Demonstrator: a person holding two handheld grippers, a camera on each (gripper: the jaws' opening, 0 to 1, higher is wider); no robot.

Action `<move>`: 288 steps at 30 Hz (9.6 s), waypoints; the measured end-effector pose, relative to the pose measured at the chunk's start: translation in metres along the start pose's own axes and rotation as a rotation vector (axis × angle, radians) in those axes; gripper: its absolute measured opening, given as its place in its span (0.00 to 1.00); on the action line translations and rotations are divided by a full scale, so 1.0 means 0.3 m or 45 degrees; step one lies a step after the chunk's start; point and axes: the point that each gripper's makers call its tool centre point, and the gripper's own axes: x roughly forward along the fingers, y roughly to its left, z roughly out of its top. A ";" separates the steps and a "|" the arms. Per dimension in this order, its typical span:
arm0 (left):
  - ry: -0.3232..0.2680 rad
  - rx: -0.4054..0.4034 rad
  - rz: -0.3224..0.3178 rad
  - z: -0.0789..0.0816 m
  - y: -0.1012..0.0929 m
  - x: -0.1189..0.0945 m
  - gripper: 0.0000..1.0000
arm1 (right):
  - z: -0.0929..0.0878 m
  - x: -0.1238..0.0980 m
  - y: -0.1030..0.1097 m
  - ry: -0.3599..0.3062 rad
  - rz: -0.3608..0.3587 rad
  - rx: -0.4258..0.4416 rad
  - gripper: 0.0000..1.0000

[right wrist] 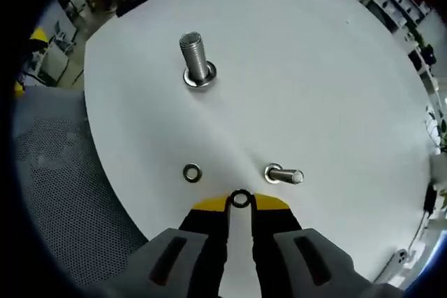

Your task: Place the washer onto the threaded stud by aligning its center hole with the stud, sliding it down to the base, and recovering from edge contact or off-axis alignment until the washer reaches the visible bottom stop.

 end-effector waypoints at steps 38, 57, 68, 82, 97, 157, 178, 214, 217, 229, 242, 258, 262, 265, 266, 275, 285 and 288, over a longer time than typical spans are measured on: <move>-0.001 -0.005 -0.007 -0.001 -0.002 0.000 0.32 | 0.107 -0.104 -0.089 -0.118 -0.069 -0.126 0.13; 0.011 -0.019 -0.007 -0.009 0.001 0.002 0.32 | 0.084 0.013 -0.080 0.002 -0.030 -0.159 0.13; 0.016 -0.021 -0.005 -0.010 0.002 0.004 0.32 | 0.066 0.049 -0.069 0.044 -0.035 -0.192 0.14; -0.008 -0.018 -0.017 0.003 -0.004 0.001 0.32 | 0.049 -0.005 -0.053 0.017 -0.068 -0.147 0.20; -0.047 -0.045 -0.011 0.018 0.003 -0.006 0.33 | 0.005 -0.063 -0.029 0.030 -0.082 -0.108 0.23; 0.068 -0.048 0.224 -0.027 0.100 -0.015 0.37 | 0.007 0.049 0.156 -0.326 0.302 -0.515 0.16; 0.052 -0.034 0.229 -0.021 0.101 -0.018 0.37 | 0.004 0.054 0.203 -0.110 0.354 -0.937 0.19; 0.016 -0.054 0.249 -0.005 0.115 -0.025 0.36 | -0.023 0.056 0.180 0.058 0.345 -1.209 0.17; 0.021 -0.053 0.246 -0.007 0.113 -0.024 0.36 | -0.021 0.058 0.179 0.067 0.328 -1.187 0.16; -0.002 -0.071 0.262 0.000 0.123 -0.030 0.35 | -0.017 0.064 0.182 0.216 0.204 -1.140 0.14; -0.037 -0.101 0.293 0.009 0.137 -0.047 0.34 | -0.022 0.053 0.162 0.045 0.245 -1.013 0.13; 0.003 -0.076 0.275 0.000 0.122 -0.033 0.34 | -0.014 -0.104 -0.026 -0.198 0.214 -0.509 0.13; -0.013 -0.097 0.280 0.003 0.133 -0.039 0.34 | -0.001 -0.139 -0.053 -0.234 0.190 -0.475 0.13; -0.008 -0.090 0.277 0.000 0.131 -0.036 0.34 | 0.016 -0.158 -0.057 -0.261 0.174 -0.471 0.13; -0.003 -0.085 0.275 -0.002 0.128 -0.035 0.34 | 0.029 -0.163 -0.054 -0.277 0.175 -0.461 0.13; -0.002 -0.087 0.274 -0.004 0.130 -0.035 0.34 | 0.079 -0.163 -0.041 -0.292 0.136 -0.524 0.13; -0.013 -0.089 0.281 -0.001 0.131 -0.040 0.34 | 0.089 -0.128 -0.065 -0.248 0.114 -0.536 0.13; -0.010 -0.087 0.282 -0.002 0.130 -0.040 0.34 | 0.095 -0.117 -0.068 -0.235 0.109 -0.552 0.13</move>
